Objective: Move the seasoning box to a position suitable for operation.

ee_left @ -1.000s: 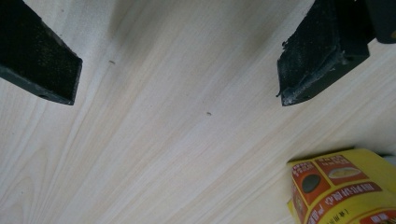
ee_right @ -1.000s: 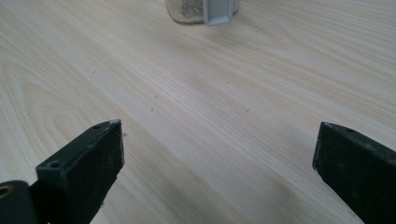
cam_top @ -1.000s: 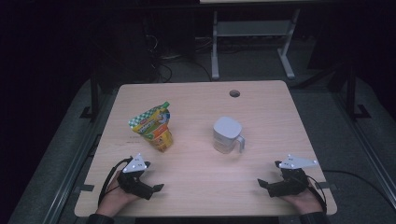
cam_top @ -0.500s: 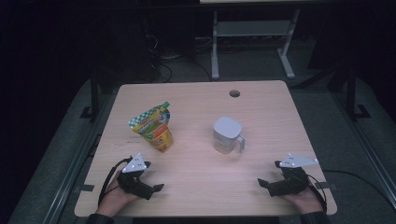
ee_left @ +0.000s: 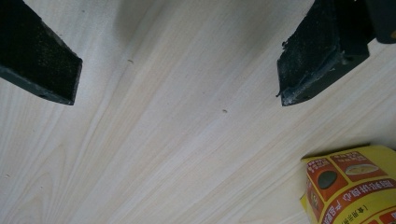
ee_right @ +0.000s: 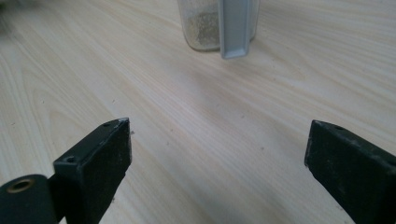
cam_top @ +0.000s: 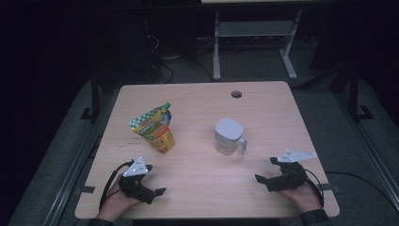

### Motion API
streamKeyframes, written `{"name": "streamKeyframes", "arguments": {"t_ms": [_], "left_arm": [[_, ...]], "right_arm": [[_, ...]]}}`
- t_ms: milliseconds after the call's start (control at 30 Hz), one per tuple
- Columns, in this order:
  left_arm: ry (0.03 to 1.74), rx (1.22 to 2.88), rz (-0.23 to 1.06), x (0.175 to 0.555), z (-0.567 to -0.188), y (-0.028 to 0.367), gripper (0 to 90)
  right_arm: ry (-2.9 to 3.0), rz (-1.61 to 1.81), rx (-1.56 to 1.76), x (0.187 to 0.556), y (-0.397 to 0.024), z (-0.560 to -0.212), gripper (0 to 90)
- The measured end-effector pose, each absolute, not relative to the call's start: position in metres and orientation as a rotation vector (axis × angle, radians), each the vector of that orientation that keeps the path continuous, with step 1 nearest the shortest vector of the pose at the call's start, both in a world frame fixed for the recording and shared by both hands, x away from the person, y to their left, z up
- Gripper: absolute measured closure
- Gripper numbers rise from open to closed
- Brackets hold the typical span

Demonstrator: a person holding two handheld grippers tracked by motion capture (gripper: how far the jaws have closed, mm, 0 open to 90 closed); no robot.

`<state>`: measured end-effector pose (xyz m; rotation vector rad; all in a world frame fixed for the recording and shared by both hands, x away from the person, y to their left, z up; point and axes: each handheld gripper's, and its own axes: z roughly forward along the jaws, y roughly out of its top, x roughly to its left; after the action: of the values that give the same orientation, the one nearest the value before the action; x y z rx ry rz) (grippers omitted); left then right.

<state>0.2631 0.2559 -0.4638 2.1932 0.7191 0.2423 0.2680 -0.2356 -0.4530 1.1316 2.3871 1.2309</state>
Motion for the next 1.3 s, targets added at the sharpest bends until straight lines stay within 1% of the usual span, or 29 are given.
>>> {"name": "streamKeyframes", "arguments": {"t_ms": [267,367,400,433,567,700,933,1233,1300], "left_arm": [[0.715,2.190,0.239,0.262,-0.463,0.255,0.0],[0.709,2.200,0.237,0.263,-0.463,0.255,0.0],[0.709,2.200,0.237,0.263,-0.463,0.255,0.0],[0.713,2.195,0.234,0.263,-0.464,0.255,0.0],[0.711,2.188,0.231,0.263,-0.463,0.255,0.0],[0.707,2.183,0.235,0.263,-0.462,0.255,0.0],[0.714,2.172,0.229,0.263,-0.462,0.255,0.0],[0.708,2.179,0.223,0.263,-0.463,0.254,0.0],[0.708,2.175,0.221,0.263,-0.463,0.253,0.0]], "right_arm": [[2.392,1.304,1.064,0.279,-0.224,-0.444,19.4],[2.388,1.323,1.062,0.284,-0.221,-0.441,23.1],[2.388,1.323,1.062,0.284,-0.221,-0.441,23.1],[2.383,1.330,1.060,0.288,-0.220,-0.439,25.8],[2.369,1.340,1.063,0.293,-0.219,-0.436,27.6],[2.361,1.370,1.062,0.304,-0.216,-0.432,31.8],[2.361,1.377,1.047,0.317,-0.211,-0.428,33.4],[2.358,1.400,1.025,0.333,-0.204,-0.421,39.8],[2.368,1.399,1.020,0.336,-0.201,-0.419,39.9]]}}
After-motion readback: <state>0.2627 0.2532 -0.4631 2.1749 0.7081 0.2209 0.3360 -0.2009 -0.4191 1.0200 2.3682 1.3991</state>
